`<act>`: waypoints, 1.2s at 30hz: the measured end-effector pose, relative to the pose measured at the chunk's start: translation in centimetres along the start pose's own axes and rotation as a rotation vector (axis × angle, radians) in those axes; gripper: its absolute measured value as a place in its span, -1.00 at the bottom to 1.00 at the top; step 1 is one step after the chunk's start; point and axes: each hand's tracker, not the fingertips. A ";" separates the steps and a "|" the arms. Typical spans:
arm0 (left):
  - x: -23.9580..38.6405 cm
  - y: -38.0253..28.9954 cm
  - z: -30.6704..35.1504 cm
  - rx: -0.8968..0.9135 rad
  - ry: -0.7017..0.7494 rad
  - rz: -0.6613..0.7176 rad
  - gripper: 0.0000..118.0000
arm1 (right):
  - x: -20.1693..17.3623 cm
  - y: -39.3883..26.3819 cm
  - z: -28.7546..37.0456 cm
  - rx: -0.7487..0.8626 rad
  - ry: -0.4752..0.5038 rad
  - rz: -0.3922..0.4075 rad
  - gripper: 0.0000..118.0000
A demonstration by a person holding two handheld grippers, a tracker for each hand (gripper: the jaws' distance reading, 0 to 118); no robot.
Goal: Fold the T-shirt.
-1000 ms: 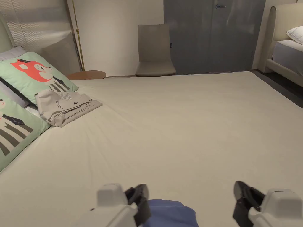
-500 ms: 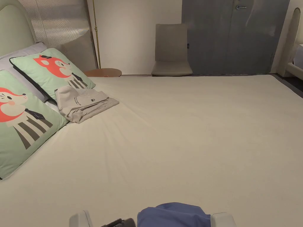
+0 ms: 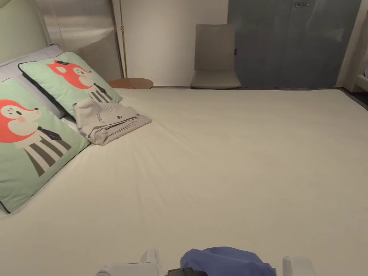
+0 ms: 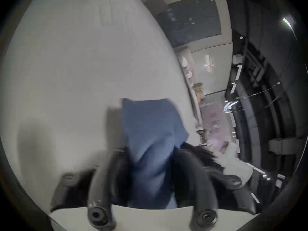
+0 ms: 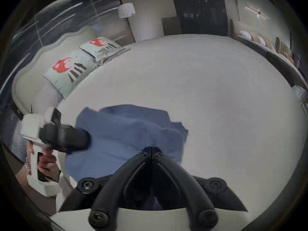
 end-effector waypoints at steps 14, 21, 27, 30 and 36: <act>-7.8 6.5 21.1 0.199 0.112 0.028 -0.62 | -4.9 5.1 2.6 0.206 0.047 0.012 -0.99; -11.7 9.3 30.8 0.319 0.262 0.089 -0.62 | -6.7 5.4 0.1 0.180 0.058 0.033 -0.99; -11.5 10.3 30.5 0.306 0.349 0.108 -0.33 | -6.9 5.5 -0.5 0.168 0.045 0.038 -0.99; -10.9 10.2 29.3 0.351 0.469 0.088 0.67 | -6.8 5.6 -0.3 0.175 0.036 0.036 -0.99; -7.7 9.5 29.5 0.501 0.734 -0.154 0.86 | -6.2 5.9 1.0 0.204 0.014 0.051 -0.99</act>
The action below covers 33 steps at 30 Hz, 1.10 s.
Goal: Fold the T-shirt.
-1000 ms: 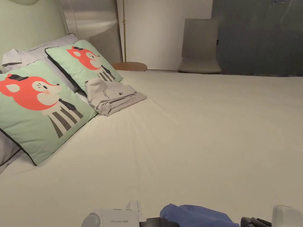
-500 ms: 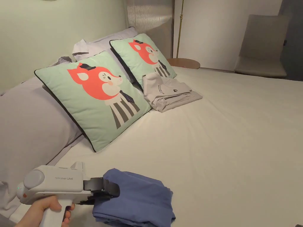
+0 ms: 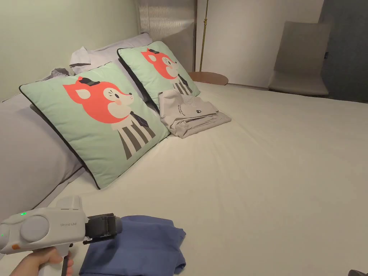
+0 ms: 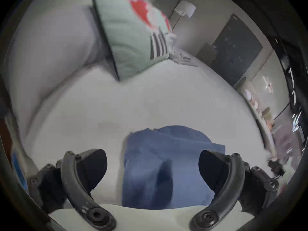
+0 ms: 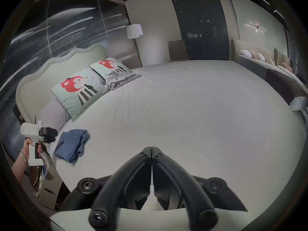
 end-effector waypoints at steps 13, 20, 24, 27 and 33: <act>15.3 -7.6 6.5 0.078 -0.232 -0.076 -0.99 | 2.0 -0.2 4.7 0.101 -0.042 -0.025 -0.99; 25.4 -9.1 9.4 0.383 -0.172 -0.221 -0.99 | 3.7 1.2 10.0 0.319 -0.194 0.059 -0.99; 30.5 -9.1 12.7 0.603 -0.166 -0.309 -0.99 | 4.2 3.1 13.6 0.509 -0.289 0.117 -0.99; 33.3 -9.0 14.9 0.742 -0.158 -0.338 -0.99 | 4.1 4.7 15.9 0.639 -0.352 0.169 -0.99; 36.3 -9.1 17.0 0.886 -0.133 -0.352 -0.99 | 4.1 7.1 18.8 0.775 -0.395 0.228 -0.99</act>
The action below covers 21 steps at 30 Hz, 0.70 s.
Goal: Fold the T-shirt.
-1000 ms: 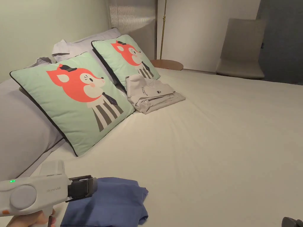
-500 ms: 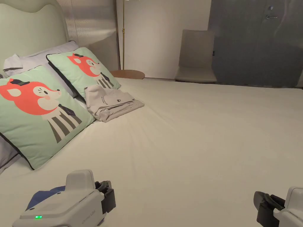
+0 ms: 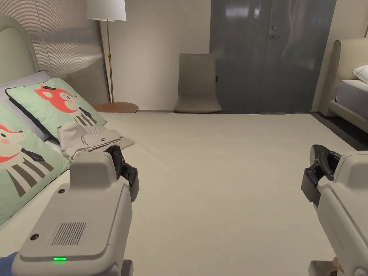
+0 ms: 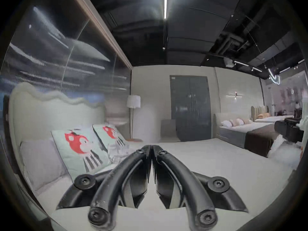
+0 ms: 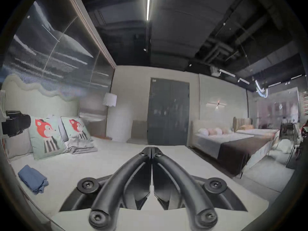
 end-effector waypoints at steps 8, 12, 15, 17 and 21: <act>0.9 -0.2 0.4 0.008 0.001 -0.017 -0.99 | 1.0 -1.0 0.5 -0.001 -0.007 0.003 -0.99; 1.2 -0.3 0.5 0.001 -0.004 -0.022 -0.99 | 1.3 -1.3 0.5 -0.013 -0.010 -0.005 -0.99; 1.4 -0.3 0.5 0.001 -0.010 -0.020 -0.99 | 1.4 -1.4 0.5 -0.014 -0.014 -0.008 -0.99; 1.4 -0.3 0.4 0.000 -0.007 -0.015 -0.99 | 1.5 -1.3 0.5 -0.015 -0.013 -0.009 -0.99; 1.5 -0.5 0.4 -0.007 -0.010 -0.013 -0.99 | 1.4 -1.3 0.5 -0.014 -0.013 -0.005 -0.99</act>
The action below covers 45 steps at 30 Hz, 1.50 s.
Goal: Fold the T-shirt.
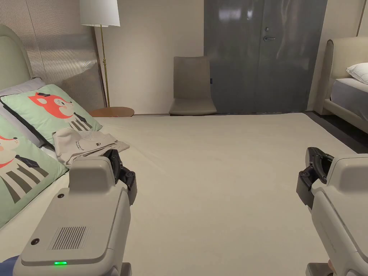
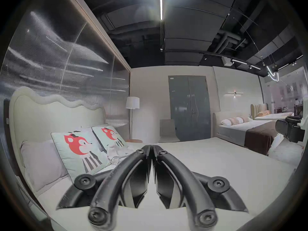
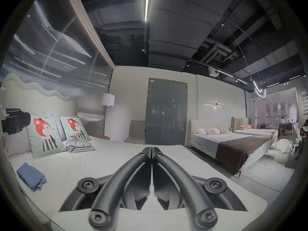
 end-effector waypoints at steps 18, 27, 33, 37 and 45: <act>0.2 -0.4 0.4 -0.017 -0.014 0.001 -0.88 | -0.1 -0.1 0.3 -0.003 0.000 -0.009 -0.98; 0.0 -0.5 0.9 0.000 -0.002 0.023 0.89 | 0.1 0.0 0.4 0.029 -0.038 -0.013 1.00; 0.0 -0.3 1.1 0.000 -0.010 0.037 0.89 | 0.3 0.2 0.4 0.015 -0.009 -0.046 1.00; 0.1 -0.3 1.1 0.000 -0.012 0.033 0.89 | 0.1 0.3 0.6 0.022 -0.001 -0.022 1.00; 0.1 -0.2 1.4 0.007 -0.024 0.040 0.89 | -0.1 0.5 0.6 0.015 0.040 -0.006 1.00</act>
